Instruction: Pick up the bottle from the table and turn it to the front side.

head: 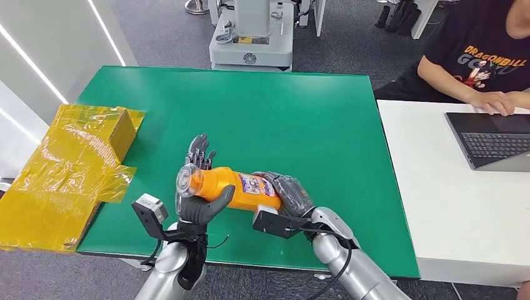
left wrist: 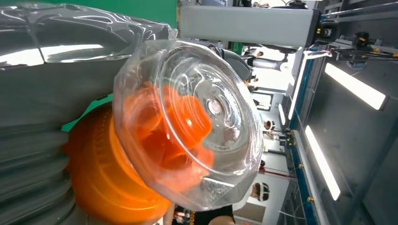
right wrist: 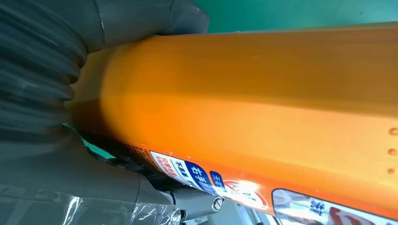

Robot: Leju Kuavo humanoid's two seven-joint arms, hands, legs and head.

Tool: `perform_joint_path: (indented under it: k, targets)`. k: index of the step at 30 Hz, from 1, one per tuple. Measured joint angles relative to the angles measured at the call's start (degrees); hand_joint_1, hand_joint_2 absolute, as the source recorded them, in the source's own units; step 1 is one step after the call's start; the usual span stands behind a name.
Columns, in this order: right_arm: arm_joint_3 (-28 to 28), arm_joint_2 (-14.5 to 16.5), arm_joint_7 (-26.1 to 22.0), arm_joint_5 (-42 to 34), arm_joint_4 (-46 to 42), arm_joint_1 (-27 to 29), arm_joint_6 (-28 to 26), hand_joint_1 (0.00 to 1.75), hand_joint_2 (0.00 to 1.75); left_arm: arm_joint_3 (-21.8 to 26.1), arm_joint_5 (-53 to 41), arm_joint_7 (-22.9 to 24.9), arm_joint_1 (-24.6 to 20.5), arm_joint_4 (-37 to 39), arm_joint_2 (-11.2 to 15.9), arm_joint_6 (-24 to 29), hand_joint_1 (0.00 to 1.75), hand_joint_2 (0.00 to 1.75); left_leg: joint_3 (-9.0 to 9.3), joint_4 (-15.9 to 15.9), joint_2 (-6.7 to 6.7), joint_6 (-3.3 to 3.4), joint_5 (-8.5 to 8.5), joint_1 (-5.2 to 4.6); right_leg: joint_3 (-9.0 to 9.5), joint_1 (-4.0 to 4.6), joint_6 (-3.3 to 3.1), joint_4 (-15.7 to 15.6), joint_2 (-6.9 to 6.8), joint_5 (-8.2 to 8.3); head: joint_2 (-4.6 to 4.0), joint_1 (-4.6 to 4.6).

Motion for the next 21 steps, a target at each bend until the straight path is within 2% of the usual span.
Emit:
perform_joint_path:
  k: [2,5,6,9,21]
  targets:
    - [0.1,0.0,-0.3,0.0,0.3,-0.2,0.3,1.75,1.75,0.0,0.0,0.0,0.0,0.2,0.0,-0.1,0.00,1.75,0.00,0.0,0.00,0.00,0.00,0.00,0.00,0.00,0.00,0.0,0.00,0.00,0.00,0.00]
    - [0.1,0.0,-0.7,0.0,0.6,-0.2,0.6,1.75,1.75,0.0,0.0,0.0,-0.1,0.6,0.0,-0.4,0.37,1.75,0.00,0.0,0.00,0.00,0.00,0.00,0.00,0.00,0.00,0.0,0.00,0.00,0.00,0.00]
    - [0.1,0.0,-0.7,0.1,0.7,-0.2,0.6,1.75,1.75,0.0,0.0,0.0,-0.1,0.7,0.0,-0.4,0.80,1.75,0.00,0.0,0.00,0.00,0.00,0.00,0.00,0.00,0.00,0.0,0.00,0.00,0.00,0.00]
    - [0.1,0.0,-0.8,0.1,0.7,-0.2,0.7,1.75,1.75,0.0,0.0,0.0,-0.1,1.1,0.0,-0.5,1.75,1.75,0.00,0.0,0.00,0.00,0.00,0.00,-0.01,0.00,0.00,0.0,0.00,0.00,0.00,0.00]
    - [0.0,0.0,-0.9,0.5,0.7,-0.2,0.7,1.75,1.75,0.0,0.6,-0.6,-0.7,2.1,-0.2,-0.6,1.75,1.75,0.00,0.0,0.01,0.00,0.00,0.00,-0.01,0.00,0.00,0.0,0.01,0.00,0.00,0.01]
